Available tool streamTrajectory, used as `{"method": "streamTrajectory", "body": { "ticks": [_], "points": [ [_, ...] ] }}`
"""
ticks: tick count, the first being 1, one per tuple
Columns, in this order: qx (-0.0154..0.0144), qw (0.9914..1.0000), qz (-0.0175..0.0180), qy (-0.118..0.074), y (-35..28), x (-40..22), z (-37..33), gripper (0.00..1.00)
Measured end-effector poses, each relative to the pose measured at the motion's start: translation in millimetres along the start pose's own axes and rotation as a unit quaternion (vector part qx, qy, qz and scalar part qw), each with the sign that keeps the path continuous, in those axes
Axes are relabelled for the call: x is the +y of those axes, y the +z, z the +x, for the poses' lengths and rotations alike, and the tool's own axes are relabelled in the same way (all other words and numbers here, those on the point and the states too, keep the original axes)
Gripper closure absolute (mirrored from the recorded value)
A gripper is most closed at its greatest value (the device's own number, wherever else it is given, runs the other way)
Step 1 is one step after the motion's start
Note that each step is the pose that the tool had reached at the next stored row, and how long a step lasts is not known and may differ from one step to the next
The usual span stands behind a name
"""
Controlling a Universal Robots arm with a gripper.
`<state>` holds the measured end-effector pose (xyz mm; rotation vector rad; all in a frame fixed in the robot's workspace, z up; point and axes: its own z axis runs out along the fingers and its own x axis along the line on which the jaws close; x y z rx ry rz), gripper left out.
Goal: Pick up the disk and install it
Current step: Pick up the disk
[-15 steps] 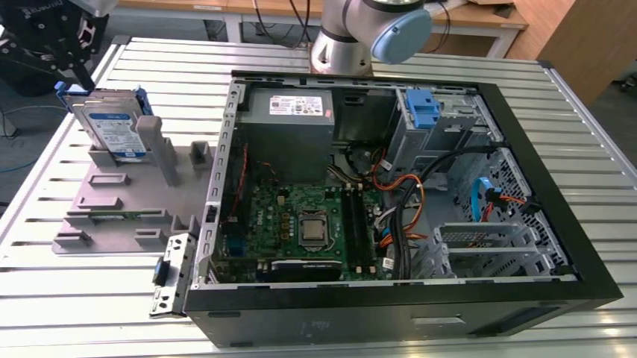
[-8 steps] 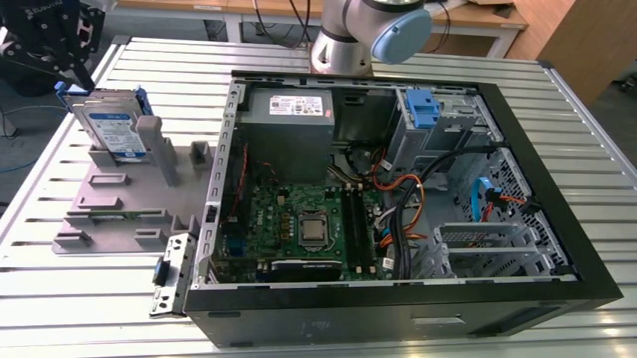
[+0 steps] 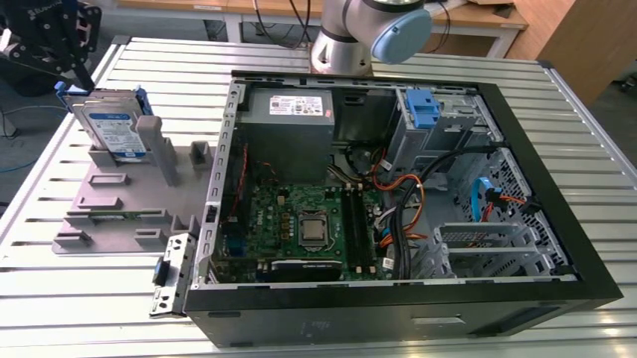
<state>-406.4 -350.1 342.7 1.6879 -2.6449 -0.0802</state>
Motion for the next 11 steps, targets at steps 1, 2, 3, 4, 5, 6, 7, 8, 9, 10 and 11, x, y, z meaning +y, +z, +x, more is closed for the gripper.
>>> {"method": "streamTrajectory", "body": {
  "ticks": [1, 2, 3, 4, 5, 6, 7, 8, 9, 10, 11],
  "points": [
    [0.0001, 0.99997, -0.0003, -0.007, 0.1, 0.0, 0.0, 0.89],
    [0.0002, 0.9999, -0.0006, -0.014, 0.2, 0.0, 0.0, 0.89],
    [0.0001, 0.99979, -0.0009, -0.021, 0.2, 0.0, 0.0, 0.89],
    [-0.0002, 0.99963, -0.0012, -0.027, 0.3, 0.0, 0.0, 0.89],
    [-0.0009, 0.99944, -0.0014, -0.033, 0.4, -0.1, 0.0, 0.89],
    [-0.0015, 0.99923, -0.0016, -0.039, 0.6, -0.1, 0.0, 0.89],
    [-0.0021, 0.99898, -0.0019, -0.045, 0.6, -0.1, 0.0, 0.89],
    [-0.0026, 0.99869, -0.0022, -0.051, 0.6, 0.0, 0.0, 0.89],
    [-0.0031, 0.99836, -0.0023, -0.057, 0.8, 0.0, 0.0, 0.89],
    [-0.0035, 0.99797, -0.0024, -0.064, 0.9, 0.0, 0.0, 0.89],
    [-0.0039, 0.99755, -0.0023, -0.07, 1.1, -0.1, 0.0, 0.89]
  ]
}}
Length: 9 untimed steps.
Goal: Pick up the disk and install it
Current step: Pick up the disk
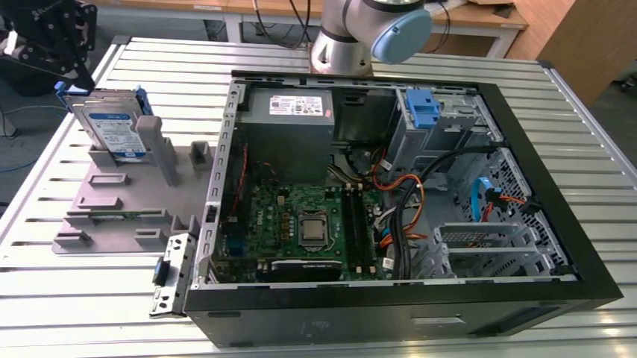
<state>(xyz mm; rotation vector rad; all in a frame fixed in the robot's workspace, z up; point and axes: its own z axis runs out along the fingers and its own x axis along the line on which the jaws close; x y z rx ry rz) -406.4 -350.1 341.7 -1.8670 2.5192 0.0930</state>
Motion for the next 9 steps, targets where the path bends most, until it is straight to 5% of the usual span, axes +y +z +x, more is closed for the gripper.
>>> {"method": "streamTrajectory", "body": {
  "ticks": [9],
  "points": [
    [-0.0019, 0.99849, 0.0009, -0.055, 1.8, -0.1, 0.1, 0.89]
  ]
}}
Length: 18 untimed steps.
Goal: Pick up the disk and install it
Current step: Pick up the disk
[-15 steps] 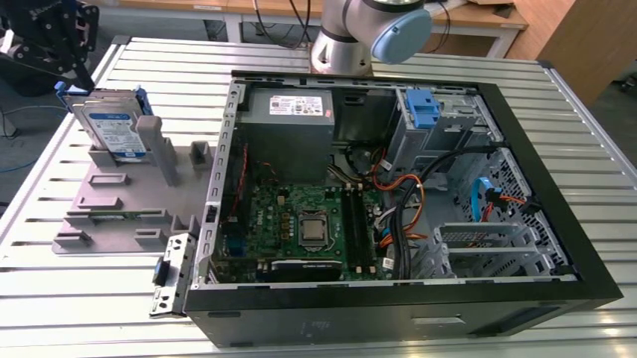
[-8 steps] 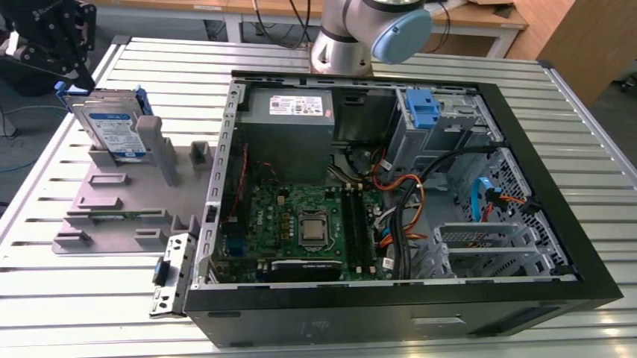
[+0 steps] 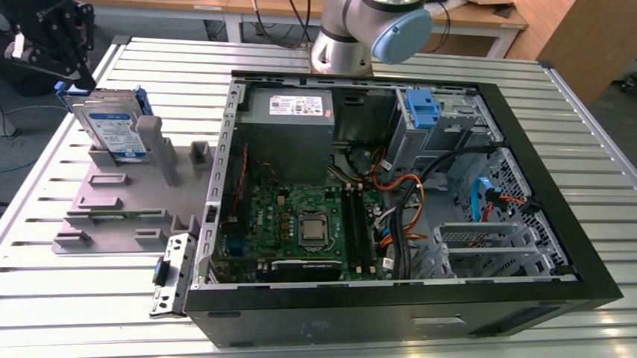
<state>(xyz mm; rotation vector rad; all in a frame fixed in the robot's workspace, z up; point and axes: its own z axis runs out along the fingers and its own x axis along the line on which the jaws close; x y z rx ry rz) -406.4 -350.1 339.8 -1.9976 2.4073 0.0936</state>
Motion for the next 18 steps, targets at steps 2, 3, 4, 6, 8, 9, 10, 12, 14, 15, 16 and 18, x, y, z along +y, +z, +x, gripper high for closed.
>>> {"method": "streamTrajectory", "body": {
  "ticks": [2, 3, 4, 6, 8, 9, 10, 12, 14, 15, 16, 18],
  "points": [
    [-0.0002, 0.99993, -0.0001, -0.012, 0.4, 0.0, 0.0, 0.89],
    [-0.0002, 0.9999, -0.0001, -0.014, 0.4, 0.0, 0.0, 0.89],
    [-0.0002, 0.9999, -0.0001, -0.014, 0.4, 0.0, 0.0, 0.89],
    [-0.0002, 0.9999, 0.0, -0.014, 0.5, -0.1, 0.0, 0.89],
    [-0.0003, 0.99989, 0.0, -0.015, 0.7, -0.9, -0.1, 0.89],
    [-0.0002, 0.99989, -0.0001, -0.015, 0.7, -1.6, -0.2, 0.89],
    [-0.0002, 0.99989, 0.0, -0.014, 0.8, -2.6, -0.5, 0.89],
    [-0.0002, 0.9999, -0.0001, -0.014, 1.0, -5.1, -1.0, 0.89],
    [-0.0002, 0.9999, -0.0001, -0.014, 1.5, -8.3, -1.8, 0.89],
    [-0.0002, 0.9999, -0.0001, -0.014, 1.8, -9.9, -2.2, 0.89],
    [-0.0002, 0.9999, -0.0001, -0.014, 2.1, -11.3, -2.6, 0.89],
    [-0.0002, 0.9999, -0.0001, -0.014, 3.1, -12.6, -3.5, 0.89]
  ]
}}
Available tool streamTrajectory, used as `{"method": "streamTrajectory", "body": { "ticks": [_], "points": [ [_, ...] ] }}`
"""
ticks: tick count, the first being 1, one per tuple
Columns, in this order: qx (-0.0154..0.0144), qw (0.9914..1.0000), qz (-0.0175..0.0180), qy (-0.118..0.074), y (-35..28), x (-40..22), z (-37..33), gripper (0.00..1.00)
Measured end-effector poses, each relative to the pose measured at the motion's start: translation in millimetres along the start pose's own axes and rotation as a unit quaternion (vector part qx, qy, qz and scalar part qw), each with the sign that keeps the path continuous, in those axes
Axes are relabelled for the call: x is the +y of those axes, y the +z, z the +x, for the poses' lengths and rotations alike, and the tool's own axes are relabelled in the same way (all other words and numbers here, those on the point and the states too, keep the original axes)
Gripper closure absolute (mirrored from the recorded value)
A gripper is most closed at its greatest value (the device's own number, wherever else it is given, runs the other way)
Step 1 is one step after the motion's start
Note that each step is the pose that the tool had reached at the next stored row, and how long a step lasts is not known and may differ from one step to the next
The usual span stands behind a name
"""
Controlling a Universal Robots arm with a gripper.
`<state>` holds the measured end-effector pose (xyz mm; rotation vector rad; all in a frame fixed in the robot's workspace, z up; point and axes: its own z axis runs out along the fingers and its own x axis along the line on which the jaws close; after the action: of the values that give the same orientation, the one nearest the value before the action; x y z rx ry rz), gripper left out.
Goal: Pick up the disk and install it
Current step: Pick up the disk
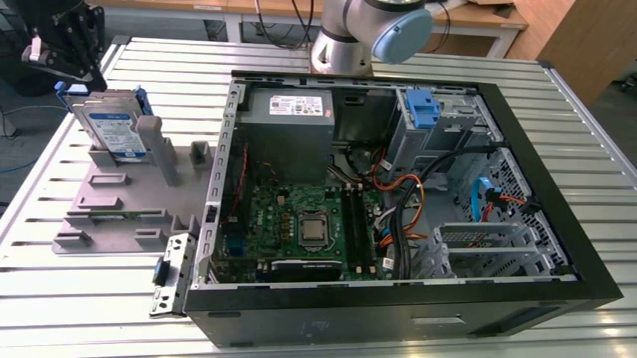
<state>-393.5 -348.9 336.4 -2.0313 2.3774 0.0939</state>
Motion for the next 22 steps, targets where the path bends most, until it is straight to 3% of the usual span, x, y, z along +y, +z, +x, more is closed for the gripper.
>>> {"method": "streamTrajectory", "body": {
  "ticks": [6, 22],
  "points": [
    [0.0, 0.99996, -0.0003, -0.009, 3.3, 0.4, -4.3, 0.89],
    [0.0, 0.99992, -0.0006, -0.012, 3.4, 4.2, -5.0, 0.89]
  ]
}}
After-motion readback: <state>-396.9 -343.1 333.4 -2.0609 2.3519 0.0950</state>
